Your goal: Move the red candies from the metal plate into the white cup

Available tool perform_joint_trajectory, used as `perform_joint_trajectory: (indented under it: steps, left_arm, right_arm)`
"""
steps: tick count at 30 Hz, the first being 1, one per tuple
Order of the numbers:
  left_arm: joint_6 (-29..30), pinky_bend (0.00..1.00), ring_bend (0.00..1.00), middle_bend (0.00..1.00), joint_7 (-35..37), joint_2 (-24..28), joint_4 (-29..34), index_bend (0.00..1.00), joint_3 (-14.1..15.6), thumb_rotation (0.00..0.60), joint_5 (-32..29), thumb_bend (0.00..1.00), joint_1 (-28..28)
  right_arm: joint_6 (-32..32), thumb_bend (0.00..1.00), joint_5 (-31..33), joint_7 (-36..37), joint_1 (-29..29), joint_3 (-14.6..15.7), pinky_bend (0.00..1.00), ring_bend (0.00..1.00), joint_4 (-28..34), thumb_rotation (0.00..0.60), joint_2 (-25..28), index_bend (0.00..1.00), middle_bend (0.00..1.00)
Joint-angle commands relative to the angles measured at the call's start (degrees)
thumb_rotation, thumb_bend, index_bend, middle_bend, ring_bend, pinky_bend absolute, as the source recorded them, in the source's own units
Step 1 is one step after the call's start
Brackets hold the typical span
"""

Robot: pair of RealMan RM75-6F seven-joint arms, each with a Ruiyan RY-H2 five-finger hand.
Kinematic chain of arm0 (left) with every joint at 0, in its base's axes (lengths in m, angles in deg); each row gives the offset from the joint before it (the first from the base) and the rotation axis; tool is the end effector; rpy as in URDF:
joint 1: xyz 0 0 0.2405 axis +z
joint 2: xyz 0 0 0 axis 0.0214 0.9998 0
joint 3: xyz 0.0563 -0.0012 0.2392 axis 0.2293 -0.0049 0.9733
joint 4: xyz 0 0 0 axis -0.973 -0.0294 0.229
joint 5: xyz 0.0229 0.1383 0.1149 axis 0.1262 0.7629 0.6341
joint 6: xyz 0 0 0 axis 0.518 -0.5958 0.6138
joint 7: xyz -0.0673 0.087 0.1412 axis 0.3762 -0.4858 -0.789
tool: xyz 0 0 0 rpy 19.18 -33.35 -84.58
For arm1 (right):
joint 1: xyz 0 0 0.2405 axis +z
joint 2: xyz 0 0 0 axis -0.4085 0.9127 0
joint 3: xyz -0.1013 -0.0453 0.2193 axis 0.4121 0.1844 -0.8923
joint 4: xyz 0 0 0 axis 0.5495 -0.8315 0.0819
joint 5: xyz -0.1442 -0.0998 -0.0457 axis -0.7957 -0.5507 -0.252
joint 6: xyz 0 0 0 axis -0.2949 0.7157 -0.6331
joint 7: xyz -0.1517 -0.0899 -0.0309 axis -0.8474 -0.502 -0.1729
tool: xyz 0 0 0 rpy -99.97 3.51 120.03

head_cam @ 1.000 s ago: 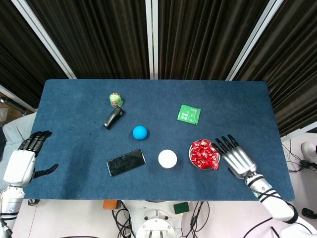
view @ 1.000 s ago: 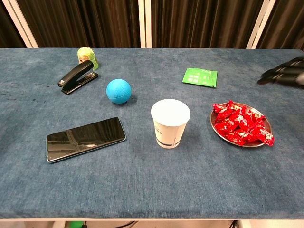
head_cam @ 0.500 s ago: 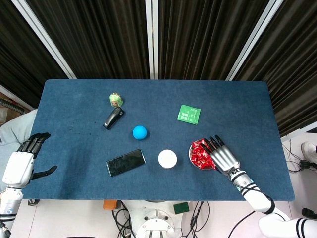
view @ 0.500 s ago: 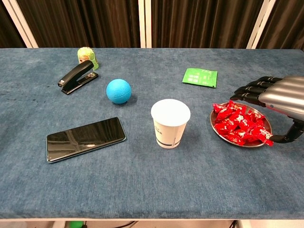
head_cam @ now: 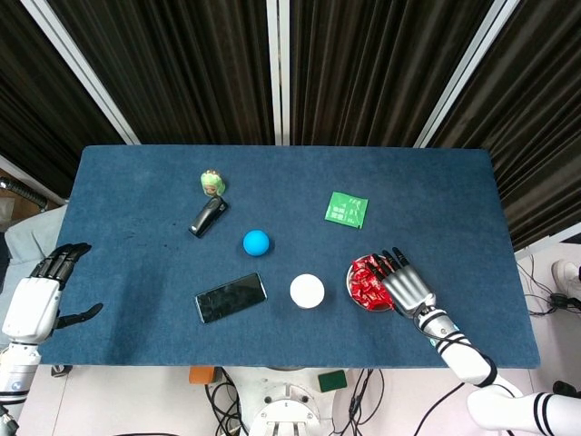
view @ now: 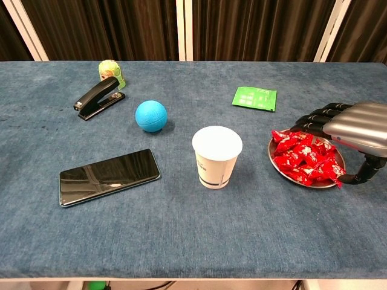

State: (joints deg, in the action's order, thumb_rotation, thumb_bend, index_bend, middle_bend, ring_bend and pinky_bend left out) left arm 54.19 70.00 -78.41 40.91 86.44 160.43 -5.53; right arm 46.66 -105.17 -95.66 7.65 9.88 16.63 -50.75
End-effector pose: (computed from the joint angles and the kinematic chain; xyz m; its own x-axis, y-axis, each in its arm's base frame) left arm -0.2719 0.2146 0.1755 0.2554 -0.0187 0.9667 0.9588 -0.1238 -0.2557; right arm -0.2074 -0.2885 0.0143 0.8041 -0.2690 0.5302 -0.5878 -0.4941 0.6407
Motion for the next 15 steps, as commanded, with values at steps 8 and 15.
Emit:
perform_joint_trajectory:
  steps: [8, 15]
  left_arm:
    - [-0.3, 0.23, 0.11, 0.13, 0.5, 0.0, -0.3, 0.14, -0.1, 0.6, -0.2, 0.04, 0.2]
    - [-0.7, 0.23, 0.11, 0.13, 0.8, -0.2, -0.6, 0.14, -0.3, 0.6, -0.4, 0.04, 0.2]
  right_arm:
    - [1.2, 0.26, -1.7, 2.3, 0.7, 0.4, 0.0, 0.0, -1.1, 0.6, -0.9, 0.1, 0.07]
    - [1.4, 0.27, -2.8, 3.8, 1.1, 0.6, 0.0, 0.0, -2.2, 0.6, -1.2, 0.14, 0.1]
